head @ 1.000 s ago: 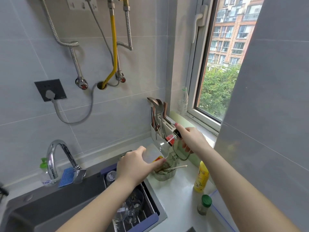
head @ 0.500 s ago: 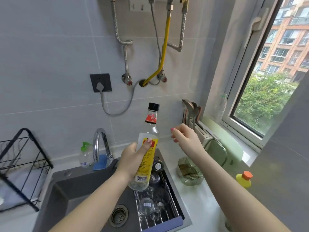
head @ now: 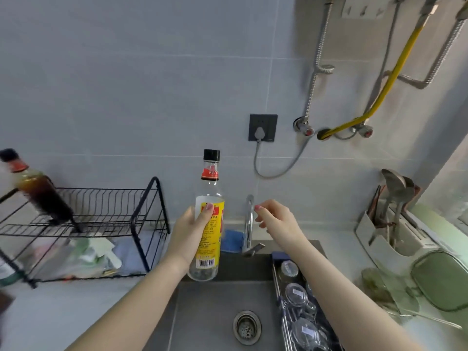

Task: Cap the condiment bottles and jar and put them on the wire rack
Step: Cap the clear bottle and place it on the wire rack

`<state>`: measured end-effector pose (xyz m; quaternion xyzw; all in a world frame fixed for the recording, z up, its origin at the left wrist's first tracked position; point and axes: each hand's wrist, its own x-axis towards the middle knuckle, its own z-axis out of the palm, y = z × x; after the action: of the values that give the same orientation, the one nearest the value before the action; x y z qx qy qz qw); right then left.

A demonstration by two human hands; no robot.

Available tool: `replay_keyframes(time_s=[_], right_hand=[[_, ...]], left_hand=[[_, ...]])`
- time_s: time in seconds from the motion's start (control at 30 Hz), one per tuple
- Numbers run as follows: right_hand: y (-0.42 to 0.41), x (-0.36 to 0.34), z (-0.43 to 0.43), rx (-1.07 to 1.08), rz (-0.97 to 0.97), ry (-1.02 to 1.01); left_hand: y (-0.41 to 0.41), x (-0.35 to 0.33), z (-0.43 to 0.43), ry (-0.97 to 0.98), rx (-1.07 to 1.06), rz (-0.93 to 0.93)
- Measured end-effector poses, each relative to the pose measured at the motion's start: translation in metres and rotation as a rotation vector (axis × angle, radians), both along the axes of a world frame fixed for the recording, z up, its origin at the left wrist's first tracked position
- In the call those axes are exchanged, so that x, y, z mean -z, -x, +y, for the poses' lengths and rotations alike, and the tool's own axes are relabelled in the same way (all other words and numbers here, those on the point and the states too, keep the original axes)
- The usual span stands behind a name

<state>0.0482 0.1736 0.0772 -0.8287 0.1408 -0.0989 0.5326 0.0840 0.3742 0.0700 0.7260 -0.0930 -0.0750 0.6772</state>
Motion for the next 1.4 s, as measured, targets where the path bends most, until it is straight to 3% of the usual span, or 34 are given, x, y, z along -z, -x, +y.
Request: replay_keyframes(time_s=[0.4,0.63,1.23,1.4], right_hand=[[-0.109,-0.009,0.169,-0.223,-0.062,0.038],[-0.151,-0.011,0.236,-0.282,-0.073,0.031],[-0.251,0.014,0.294,-0.349,-0.031,0.051],[-0.269,0.026,0.296,-0.361,-0.007,0.035]], left_hand=[[-0.082,-0.012,0.165,-0.039,-0.218,-0.049],[-0.119,-0.016,0.234,0.053,-0.338,-0.045],[-0.218,0.005,0.294,0.104,-0.388,-0.006],[-0.232,0.021,0.296,0.038,-0.384,0.017]])
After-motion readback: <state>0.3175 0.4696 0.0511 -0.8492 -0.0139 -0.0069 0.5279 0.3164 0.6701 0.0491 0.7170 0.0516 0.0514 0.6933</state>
